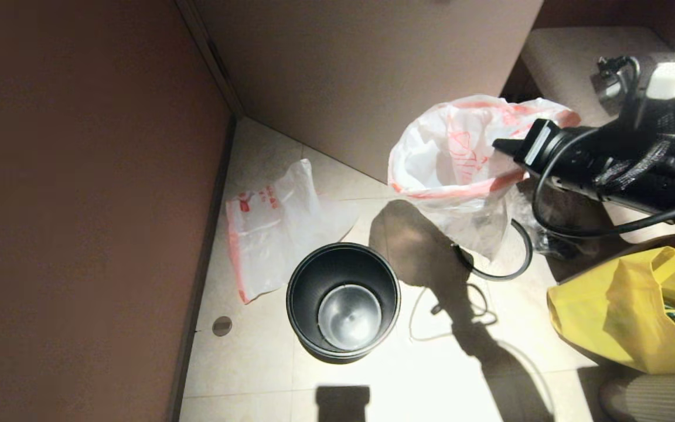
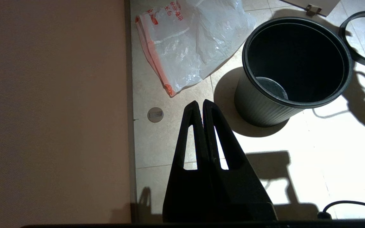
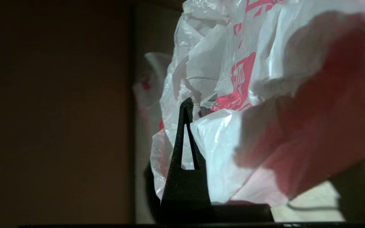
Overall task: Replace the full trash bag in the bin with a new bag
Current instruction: Place the trash bag on the floor
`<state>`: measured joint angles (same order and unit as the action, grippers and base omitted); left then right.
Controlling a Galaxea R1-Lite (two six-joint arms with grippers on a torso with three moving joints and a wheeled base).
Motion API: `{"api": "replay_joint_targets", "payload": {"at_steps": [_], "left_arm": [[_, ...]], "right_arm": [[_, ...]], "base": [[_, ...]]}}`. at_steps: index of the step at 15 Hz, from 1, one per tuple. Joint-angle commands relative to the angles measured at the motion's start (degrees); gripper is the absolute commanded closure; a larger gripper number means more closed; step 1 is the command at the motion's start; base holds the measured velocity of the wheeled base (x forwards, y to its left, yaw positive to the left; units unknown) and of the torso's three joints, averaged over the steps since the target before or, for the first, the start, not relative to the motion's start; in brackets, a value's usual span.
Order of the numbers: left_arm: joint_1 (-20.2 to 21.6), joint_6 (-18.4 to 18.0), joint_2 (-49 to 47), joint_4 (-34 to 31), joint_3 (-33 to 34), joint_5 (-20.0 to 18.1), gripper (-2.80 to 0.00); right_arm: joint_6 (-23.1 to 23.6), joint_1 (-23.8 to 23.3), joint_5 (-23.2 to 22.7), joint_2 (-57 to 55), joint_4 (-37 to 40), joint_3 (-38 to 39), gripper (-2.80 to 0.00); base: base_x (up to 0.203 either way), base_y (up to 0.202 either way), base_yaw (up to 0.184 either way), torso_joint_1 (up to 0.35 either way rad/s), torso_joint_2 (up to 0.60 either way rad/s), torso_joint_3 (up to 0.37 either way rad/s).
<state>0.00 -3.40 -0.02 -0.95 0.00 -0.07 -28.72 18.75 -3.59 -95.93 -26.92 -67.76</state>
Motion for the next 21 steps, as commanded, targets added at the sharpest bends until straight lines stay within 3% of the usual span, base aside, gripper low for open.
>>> {"api": "replay_joint_targets", "payload": {"at_steps": [1, 4, 7, 8, 14, 21], "left_arm": [[0.0, 0.0, 0.0, 0.0, 0.4, 0.0, 0.00], [0.0, 0.0, 0.0, 0.0, 0.4, 0.0, 0.00], [0.0, 0.0, 0.0, 0.0, 0.4, 0.0, 0.00], [0.0, 0.0, 0.0, 0.0, 0.4, 0.0, 0.00], [0.0, 0.0, 0.0, 0.0, 0.4, 0.0, 0.00], [0.0, 0.0, 0.0, 0.0, 0.4, 0.0, 0.00]], "right_arm": [[1.3, -2.3, 2.4, -7.9, -1.8, -0.3, 0.00], [7.1, -6.5, 7.7, -22.1, -14.1, -0.6, 0.00], [18.7, -10.8, 13.2, -32.0, -28.3, -2.2, 0.00], [19.8, -11.9, 14.3, -32.3, -29.3, -2.7, 0.00], [20.2, -13.7, 14.9, -30.5, -29.7, 0.1, 0.00], [17.2, -14.1, 15.0, -14.7, -25.5, 17.6, 0.00]], "base": [[0.000, 0.000, 0.000, 0.000, 0.00, 0.000], [0.000, 0.000, 0.000, 0.000, 0.00, 0.000], [0.000, 0.000, 0.000, 0.000, 0.00, 0.000], [0.000, 0.000, 0.000, 0.000, 0.00, 0.000], [0.000, 0.000, 0.000, 0.000, 0.00, 0.000], [0.000, 0.000, 0.000, 0.000, 0.00, 0.000]]}}
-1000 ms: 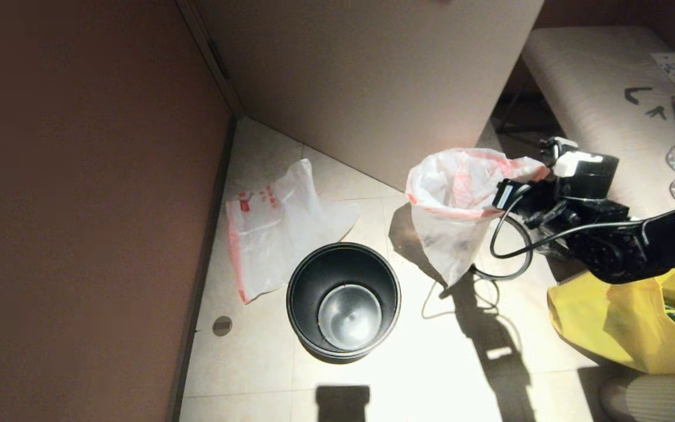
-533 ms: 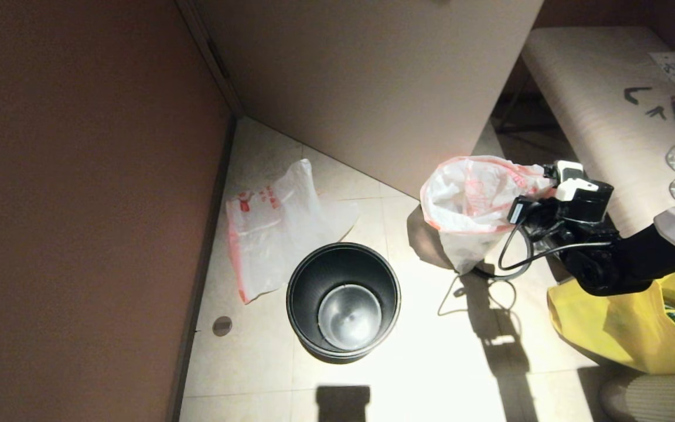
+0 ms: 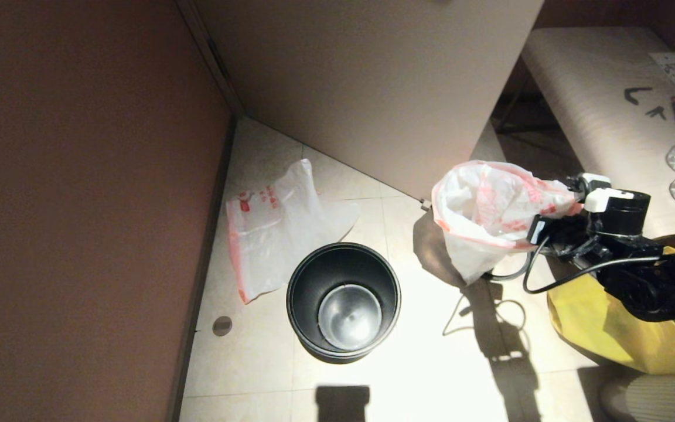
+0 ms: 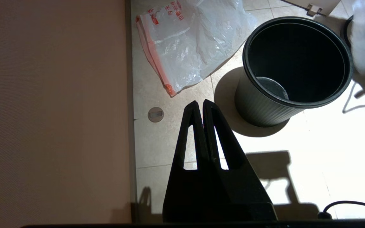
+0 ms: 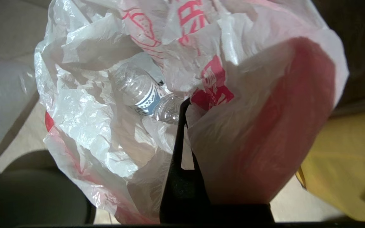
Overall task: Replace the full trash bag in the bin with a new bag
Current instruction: Place the trash bag on the floor
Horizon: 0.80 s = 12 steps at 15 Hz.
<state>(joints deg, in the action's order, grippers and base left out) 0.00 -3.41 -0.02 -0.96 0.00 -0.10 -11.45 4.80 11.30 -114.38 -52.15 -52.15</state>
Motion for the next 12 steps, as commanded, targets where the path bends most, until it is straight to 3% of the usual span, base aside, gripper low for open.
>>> {"api": "replay_joint_targets", "payload": {"at_steps": [1, 4, 6, 9, 12], "left_arm": [[0.0, 0.0, 0.0, 0.0, 0.4, 0.0, 0.00], [0.0, 0.0, 0.0, 0.0, 0.4, 0.0, 0.00], [0.0, 0.0, 0.0, 0.0, 0.4, 0.0, 0.00], [0.0, 0.0, 0.0, 0.0, 0.4, 0.0, 0.00], [0.0, 0.0, 0.0, 0.0, 0.4, 0.0, 0.00]], "right_arm": [[-0.3, -0.4, 0.2, 4.8, -0.1, 5.1, 0.00], [-0.4, -1.0, 3.9, 8.5, 0.3, 12.4, 0.00], [-0.4, -2.1, 4.6, 9.2, 4.6, 13.8, 0.00], [-0.2, -2.5, 5.5, 1.6, 10.5, 13.8, 0.00], [-0.2, -2.1, 9.5, -8.9, 13.5, 13.9, 0.00]], "base": [[0.000, 0.000, 0.000, 0.000, 0.00, 0.000], [0.000, 0.000, 0.000, 0.000, 0.00, 0.000], [0.000, 0.000, 0.000, 0.000, 0.00, 0.000], [0.000, 0.000, 0.000, 0.000, 0.00, 0.000], [0.000, 0.000, 0.000, 0.000, 0.00, 0.000]]}}
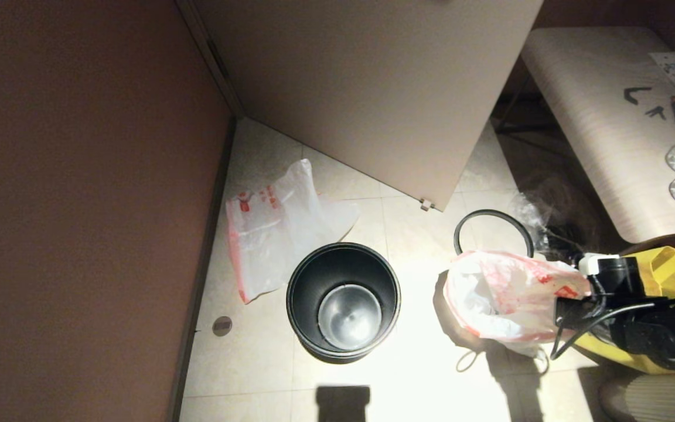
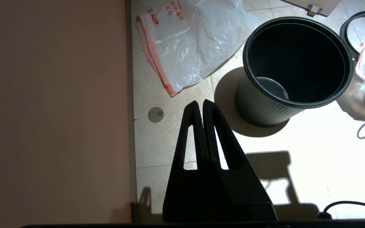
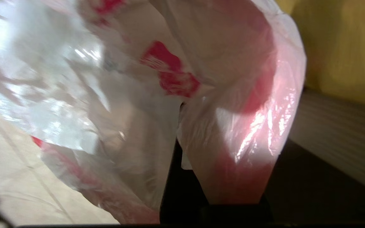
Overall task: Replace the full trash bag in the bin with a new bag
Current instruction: Place the trash bag on the floor
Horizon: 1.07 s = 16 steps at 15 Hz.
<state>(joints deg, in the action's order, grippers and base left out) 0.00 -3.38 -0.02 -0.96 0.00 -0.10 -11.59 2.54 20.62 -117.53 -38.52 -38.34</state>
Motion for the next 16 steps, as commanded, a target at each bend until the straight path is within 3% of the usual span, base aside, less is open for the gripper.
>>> {"api": "replay_joint_targets", "payload": {"at_steps": [1, 4, 5, 12, 16], "left_arm": [[0.0, -0.1, 0.0, 0.0, 0.4, 0.0, 0.00], [0.0, -0.1, 0.0, 0.0, 0.4, 0.0, 0.00], [0.0, -0.1, 0.0, 0.0, 0.4, 0.0, 0.00], [0.0, -0.1, 0.0, 0.0, 0.4, 0.0, 0.00], [0.0, -0.1, 0.0, 0.0, 0.4, 0.0, 0.00]], "right_arm": [[-0.1, 0.4, 1.1, -8.3, 0.4, 0.2, 0.00], [-0.1, 2.6, 3.6, -9.1, 1.0, 5.1, 0.00], [-0.2, 3.3, 4.4, -8.0, 0.9, 6.1, -2.80], [-6.7, 15.4, 4.3, 16.1, 1.4, 16.7, -2.80], [-8.2, 22.5, 4.3, 28.3, 7.5, 20.5, -2.80]], "base": [[0.000, 0.000, 0.000, 0.000, 0.00, 0.000], [0.000, 0.000, 0.000, 0.000, 0.00, 0.000], [0.000, 0.000, 0.000, 0.000, 0.00, 0.000], [0.000, 0.000, 0.000, 0.000, 0.00, 0.000], [0.000, 0.000, 0.000, 0.000, 0.00, 0.000]]}}
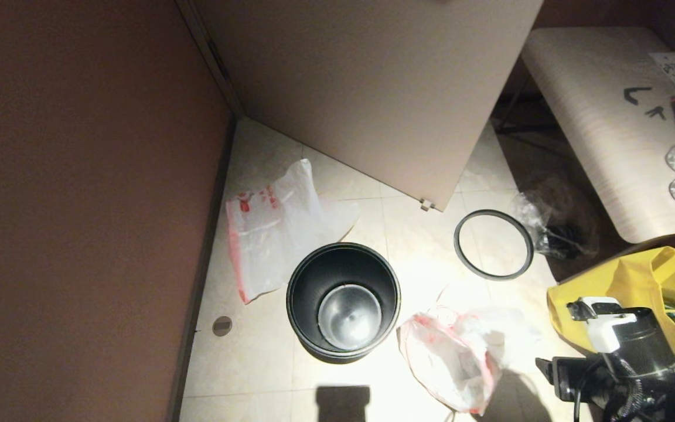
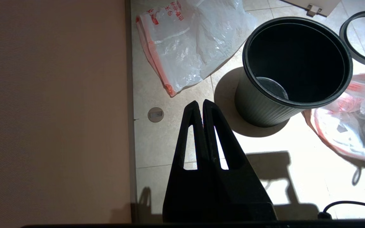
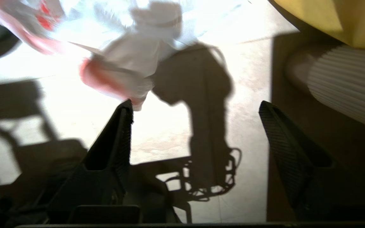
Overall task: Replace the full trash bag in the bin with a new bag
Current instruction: Place the trash bag on the floor, then pick up a new trash bag
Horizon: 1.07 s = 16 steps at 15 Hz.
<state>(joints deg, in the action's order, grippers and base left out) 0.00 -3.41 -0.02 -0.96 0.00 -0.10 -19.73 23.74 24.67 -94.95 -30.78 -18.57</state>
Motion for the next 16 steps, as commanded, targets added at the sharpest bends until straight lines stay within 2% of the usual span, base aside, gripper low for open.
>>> {"api": "replay_joint_targets", "payload": {"at_steps": [1, 3, 4, 7, 10, 11, 16], "left_arm": [[0.0, 0.0, 0.0, 0.0, 0.4, 0.0, 0.00], [0.0, 0.0, 0.0, 0.0, 0.4, 0.0, 0.00], [0.0, 0.0, 0.0, 0.0, 0.4, 0.0, 0.00], [0.0, 0.0, 0.0, 0.0, 0.4, 0.0, 0.00], [0.0, 0.0, 0.0, 0.0, 0.4, 0.0, 0.00], [0.0, 0.0, 0.0, 0.0, 0.4, 0.0, 0.00], [0.0, 0.0, 0.0, 0.0, 0.4, 0.0, 0.00]], "right_arm": [[-0.2, 2.6, -0.9, 8.9, 1.0, 1.3, -2.80], [1.0, 3.7, -2.5, 11.0, 4.6, -0.5, -2.80], [2.5, 3.8, -2.6, 10.7, 4.9, -1.8, 0.00], [5.6, 3.8, -1.3, 7.8, 4.9, -7.4, 0.00], [8.6, 2.9, 5.3, 8.5, 5.3, -12.8, 0.00], [9.5, 2.4, 6.0, 9.3, 5.7, -13.2, 0.00], [12.2, 0.8, 5.2, 22.8, 19.1, -14.2, 0.00]], "base": [[0.000, 0.000, 0.000, 0.000, 0.00, 0.000], [0.000, 0.000, 0.000, 0.000, 0.00, 0.000], [0.000, 0.000, 0.000, 0.000, 0.00, 0.000], [0.000, 0.000, 0.000, 0.000, 0.00, 0.000], [0.000, 0.000, 0.000, 0.000, 0.00, 0.000], [0.000, 0.000, 0.000, 0.000, 0.00, 0.000], [0.000, 0.000, 0.000, 0.000, 0.00, 0.000]]}}
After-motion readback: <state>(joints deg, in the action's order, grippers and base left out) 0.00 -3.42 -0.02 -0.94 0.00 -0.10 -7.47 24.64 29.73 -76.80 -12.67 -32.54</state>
